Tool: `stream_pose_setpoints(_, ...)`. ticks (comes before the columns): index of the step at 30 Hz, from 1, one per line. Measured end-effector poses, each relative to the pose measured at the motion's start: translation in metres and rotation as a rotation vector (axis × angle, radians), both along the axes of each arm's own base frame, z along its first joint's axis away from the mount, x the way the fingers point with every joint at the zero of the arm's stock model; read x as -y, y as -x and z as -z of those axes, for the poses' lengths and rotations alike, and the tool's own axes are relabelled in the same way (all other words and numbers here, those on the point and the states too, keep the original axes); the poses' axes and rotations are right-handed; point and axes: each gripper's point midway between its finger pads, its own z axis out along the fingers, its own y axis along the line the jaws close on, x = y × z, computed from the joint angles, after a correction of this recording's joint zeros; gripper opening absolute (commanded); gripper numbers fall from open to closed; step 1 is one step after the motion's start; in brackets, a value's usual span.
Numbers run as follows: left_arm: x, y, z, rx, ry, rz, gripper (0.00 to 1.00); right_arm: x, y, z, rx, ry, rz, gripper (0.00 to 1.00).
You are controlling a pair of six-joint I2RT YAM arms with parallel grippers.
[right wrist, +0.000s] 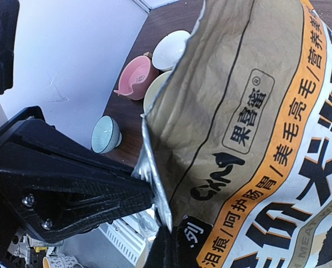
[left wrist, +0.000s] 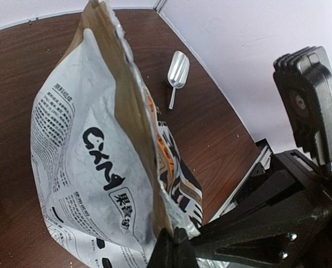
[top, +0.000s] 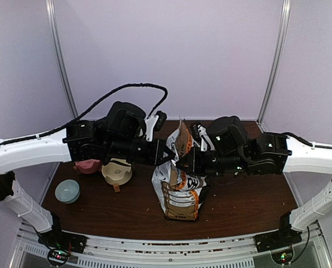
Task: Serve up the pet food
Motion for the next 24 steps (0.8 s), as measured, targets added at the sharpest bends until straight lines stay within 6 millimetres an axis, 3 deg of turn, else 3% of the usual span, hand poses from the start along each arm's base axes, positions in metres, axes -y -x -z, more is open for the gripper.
stream_pose_setpoints(5,-0.003,0.0,0.003,-0.003,-0.017,-0.007,0.0,0.004,-0.002,0.003,0.001,0.018,0.018,0.0)
stream_pose_setpoints(12,-0.03,-0.013,0.011,0.008,-0.097,-0.093,0.0,0.013,-0.004,0.012,-0.008,0.066,0.045,0.0)
stream_pose_setpoints(16,-0.03,-0.013,0.01,0.017,-0.095,-0.088,0.0,0.013,-0.004,0.011,-0.007,0.064,0.044,0.0)
stream_pose_setpoints(20,-0.023,-0.01,0.001,0.031,-0.056,-0.048,0.27,0.012,-0.002,0.007,0.007,0.034,0.028,0.0)
stream_pose_setpoints(24,-0.013,-0.006,-0.01,0.045,-0.004,0.0,0.44,0.013,0.001,0.001,0.029,-0.027,-0.003,0.0)
